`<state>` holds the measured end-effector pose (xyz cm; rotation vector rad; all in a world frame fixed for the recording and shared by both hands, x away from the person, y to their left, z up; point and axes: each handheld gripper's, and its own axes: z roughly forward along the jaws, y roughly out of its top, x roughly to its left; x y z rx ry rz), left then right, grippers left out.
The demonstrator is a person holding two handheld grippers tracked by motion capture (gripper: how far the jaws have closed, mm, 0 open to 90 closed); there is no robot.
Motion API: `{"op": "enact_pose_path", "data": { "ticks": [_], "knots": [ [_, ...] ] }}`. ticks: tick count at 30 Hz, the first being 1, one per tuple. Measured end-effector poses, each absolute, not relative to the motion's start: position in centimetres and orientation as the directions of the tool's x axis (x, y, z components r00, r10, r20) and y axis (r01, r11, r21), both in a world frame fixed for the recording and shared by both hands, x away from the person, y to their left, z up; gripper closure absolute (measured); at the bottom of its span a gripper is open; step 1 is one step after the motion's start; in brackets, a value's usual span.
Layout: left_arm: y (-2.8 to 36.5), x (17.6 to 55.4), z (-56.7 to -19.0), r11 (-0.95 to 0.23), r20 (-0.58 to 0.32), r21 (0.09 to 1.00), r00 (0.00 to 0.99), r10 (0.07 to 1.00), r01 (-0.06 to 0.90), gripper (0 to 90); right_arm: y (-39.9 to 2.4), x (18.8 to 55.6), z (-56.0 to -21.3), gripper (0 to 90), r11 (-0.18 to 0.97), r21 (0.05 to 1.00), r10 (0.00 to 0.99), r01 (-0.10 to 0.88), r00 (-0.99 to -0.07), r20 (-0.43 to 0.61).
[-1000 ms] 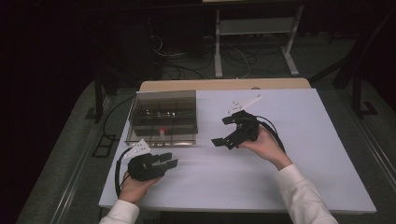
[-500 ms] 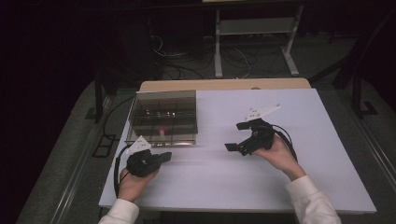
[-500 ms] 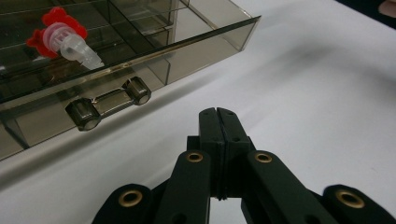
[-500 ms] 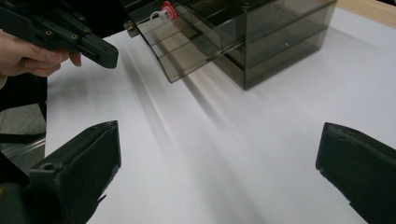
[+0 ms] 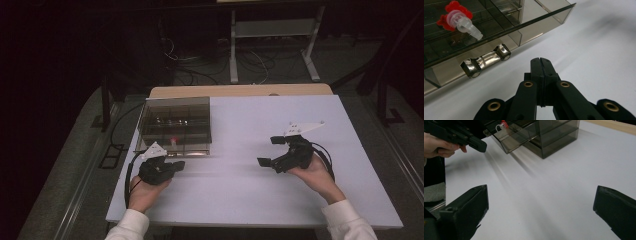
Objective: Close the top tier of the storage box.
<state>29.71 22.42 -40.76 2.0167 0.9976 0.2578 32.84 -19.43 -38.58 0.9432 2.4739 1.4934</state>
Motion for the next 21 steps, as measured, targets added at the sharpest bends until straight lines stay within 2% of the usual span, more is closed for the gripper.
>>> {"op": "enact_pose_path", "data": {
  "ticks": [21],
  "knots": [
    [23.5, 30.5, -40.4, -0.303, -0.167, 0.75, 0.612, 0.773, 0.588, 89.1, -22.8, 30.7, -40.3, 0.4, 0.278, 0.825, 0.61, 0.492, -0.754, 0.244]
  ]
}}
